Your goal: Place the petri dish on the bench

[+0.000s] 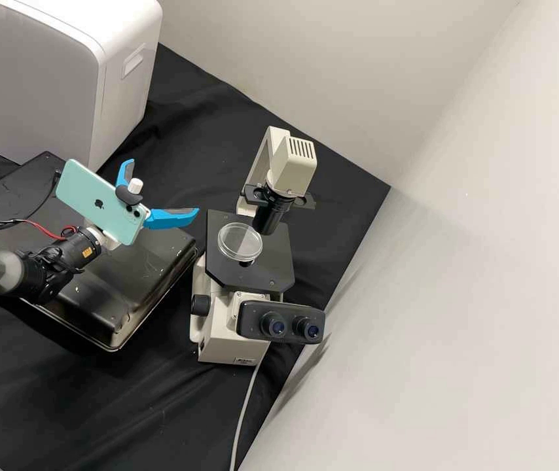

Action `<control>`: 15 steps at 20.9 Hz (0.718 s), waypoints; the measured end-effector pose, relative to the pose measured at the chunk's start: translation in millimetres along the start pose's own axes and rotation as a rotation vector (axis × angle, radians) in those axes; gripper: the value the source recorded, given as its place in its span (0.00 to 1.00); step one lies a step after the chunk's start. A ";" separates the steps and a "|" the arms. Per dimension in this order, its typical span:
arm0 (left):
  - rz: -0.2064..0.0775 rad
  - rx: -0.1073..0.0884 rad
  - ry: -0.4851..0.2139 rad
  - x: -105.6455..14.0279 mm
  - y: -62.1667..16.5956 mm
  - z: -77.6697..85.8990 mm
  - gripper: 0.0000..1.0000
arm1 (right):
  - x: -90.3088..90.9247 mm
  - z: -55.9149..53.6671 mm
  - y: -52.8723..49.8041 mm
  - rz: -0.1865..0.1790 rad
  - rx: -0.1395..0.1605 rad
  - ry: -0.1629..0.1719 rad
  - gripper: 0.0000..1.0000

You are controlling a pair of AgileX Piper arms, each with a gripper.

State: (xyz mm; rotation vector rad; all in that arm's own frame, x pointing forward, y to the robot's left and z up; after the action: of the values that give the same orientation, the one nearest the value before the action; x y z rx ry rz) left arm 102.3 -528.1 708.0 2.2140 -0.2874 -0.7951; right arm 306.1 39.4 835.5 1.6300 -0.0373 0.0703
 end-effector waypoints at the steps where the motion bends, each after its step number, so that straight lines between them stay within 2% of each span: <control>1: 0.000 -0.001 -0.001 -0.1 0.0 0.3 1.00 | 0.0 0.0 0.0 0.000 0.000 0.000 1.00; 9: -0.002 -0.003 0.000 -0.3 -0.2 0.5 1.00 | 0.0 0.0 0.0 0.000 0.004 0.000 1.00; 11: -0.003 -0.005 0.005 -0.3 -0.3 0.1 1.00 | 0.1 3.2 3.6 0.011 0.007 -0.010 1.00; 15: -0.005 -0.010 0.016 -0.3 -0.5 -1.0 1.00 | 0.3 13.6 13.4 0.046 0.035 -0.038 1.00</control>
State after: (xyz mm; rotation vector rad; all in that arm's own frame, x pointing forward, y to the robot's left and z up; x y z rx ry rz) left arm 102.7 -527.0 708.3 2.2121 -0.2691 -0.7793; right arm 305.7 25.1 848.1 1.6652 -0.1033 0.0753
